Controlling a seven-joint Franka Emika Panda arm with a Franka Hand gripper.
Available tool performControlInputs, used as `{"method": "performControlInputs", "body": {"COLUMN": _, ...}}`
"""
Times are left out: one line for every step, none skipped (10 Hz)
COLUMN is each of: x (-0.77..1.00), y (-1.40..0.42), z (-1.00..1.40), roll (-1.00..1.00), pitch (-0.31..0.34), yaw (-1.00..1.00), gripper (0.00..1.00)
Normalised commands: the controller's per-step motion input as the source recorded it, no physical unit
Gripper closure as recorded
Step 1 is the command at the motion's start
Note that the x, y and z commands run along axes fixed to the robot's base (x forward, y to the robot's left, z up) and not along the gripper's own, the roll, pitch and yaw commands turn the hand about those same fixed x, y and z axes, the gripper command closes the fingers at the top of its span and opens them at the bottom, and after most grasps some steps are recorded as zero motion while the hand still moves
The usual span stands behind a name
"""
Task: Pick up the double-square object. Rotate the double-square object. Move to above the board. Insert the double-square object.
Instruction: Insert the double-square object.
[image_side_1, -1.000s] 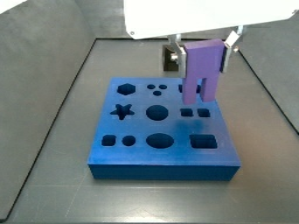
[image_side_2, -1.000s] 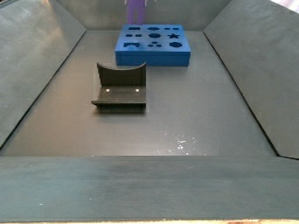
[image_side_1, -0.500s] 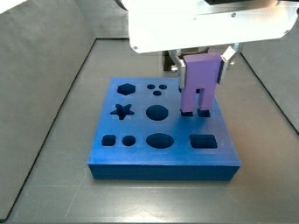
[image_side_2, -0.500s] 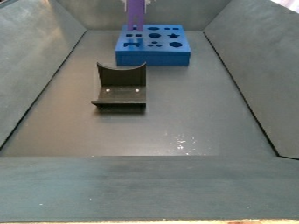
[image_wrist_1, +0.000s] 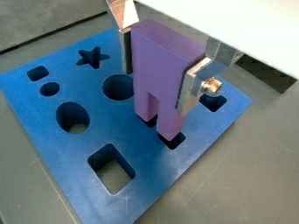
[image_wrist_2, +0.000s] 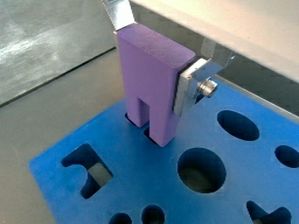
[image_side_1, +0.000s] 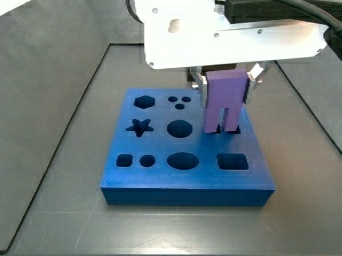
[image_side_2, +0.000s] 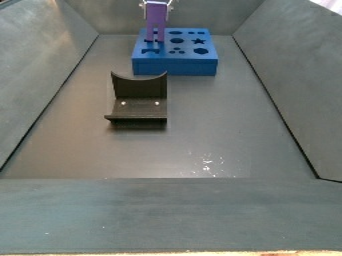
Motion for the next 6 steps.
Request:
{"method": "performControlInputs", "body": {"x": 0.13, "y": -0.17, "z": -0.2, "roll": 0.01, "pitch": 0.0, "yaw": -0.03, "gripper": 1.0}}
{"method": "performControlInputs", "body": {"x": 0.16, "y": -0.17, "z": -0.2, "roll": 0.04, "pitch": 0.0, "yaw": -0.06, "gripper": 1.0}}
{"method": "performControlInputs", "body": {"x": 0.17, "y": -0.11, "z": -0.19, "roll": 0.03, "pitch": 0.0, "yaw": -0.06, "gripper": 1.0}}
{"method": "performControlInputs", "body": {"x": 0.2, "y": 0.0, "z": -0.16, "roll": 0.02, "pitch": 0.0, "yaw": 0.0, "gripper": 1.0}}
{"method": "performControlInputs", "body": {"x": 0.13, "y": 0.02, "z": -0.18, "roll": 0.05, "pitch": 0.0, "yaw": 0.0, "gripper": 1.0}}
{"method": "performControlInputs", "body": {"x": 0.02, "y": 0.04, "z": -0.07, "roll": 0.03, "pitch": 0.0, "yaw": 0.0, "gripper": 1.0}}
